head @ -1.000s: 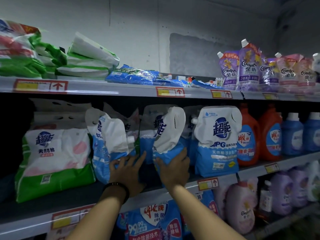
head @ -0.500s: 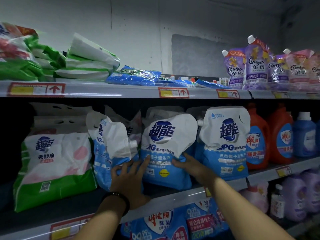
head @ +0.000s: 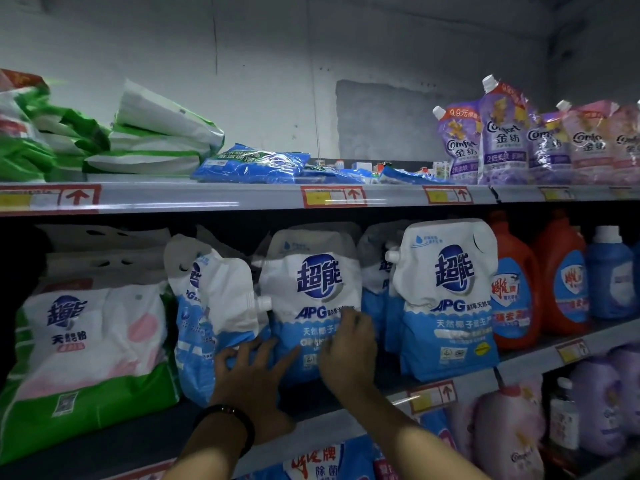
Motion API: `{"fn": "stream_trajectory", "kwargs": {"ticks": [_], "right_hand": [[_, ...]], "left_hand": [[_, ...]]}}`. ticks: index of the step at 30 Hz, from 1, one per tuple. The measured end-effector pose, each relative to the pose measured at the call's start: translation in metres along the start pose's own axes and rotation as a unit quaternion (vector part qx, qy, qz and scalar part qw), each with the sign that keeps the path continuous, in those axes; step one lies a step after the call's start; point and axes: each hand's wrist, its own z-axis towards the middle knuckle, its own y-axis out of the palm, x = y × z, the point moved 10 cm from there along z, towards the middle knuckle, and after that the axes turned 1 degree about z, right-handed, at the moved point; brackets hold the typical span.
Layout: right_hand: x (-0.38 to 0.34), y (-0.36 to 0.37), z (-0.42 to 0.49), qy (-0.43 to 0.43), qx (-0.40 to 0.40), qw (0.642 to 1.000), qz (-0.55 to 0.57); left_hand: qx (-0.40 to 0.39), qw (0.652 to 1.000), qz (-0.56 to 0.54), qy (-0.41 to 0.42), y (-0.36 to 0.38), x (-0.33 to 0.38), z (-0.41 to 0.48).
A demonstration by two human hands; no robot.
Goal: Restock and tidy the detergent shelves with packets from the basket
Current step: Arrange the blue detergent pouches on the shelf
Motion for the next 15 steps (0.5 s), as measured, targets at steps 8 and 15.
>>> {"fn": "stream_trajectory", "kwargs": {"ticks": [8,15], "right_hand": [[-0.04,0.059,-0.025,-0.224,-0.174,0.927,-0.246],[-0.039,0.069,-0.021,-0.111,-0.175,0.931,-0.3]], "left_hand": [[-0.006,1.0,0.028,-0.011,0.004,-0.001,-0.003],[-0.017,1.0,0.013,-0.007,0.0,0.0,-0.007]]}}
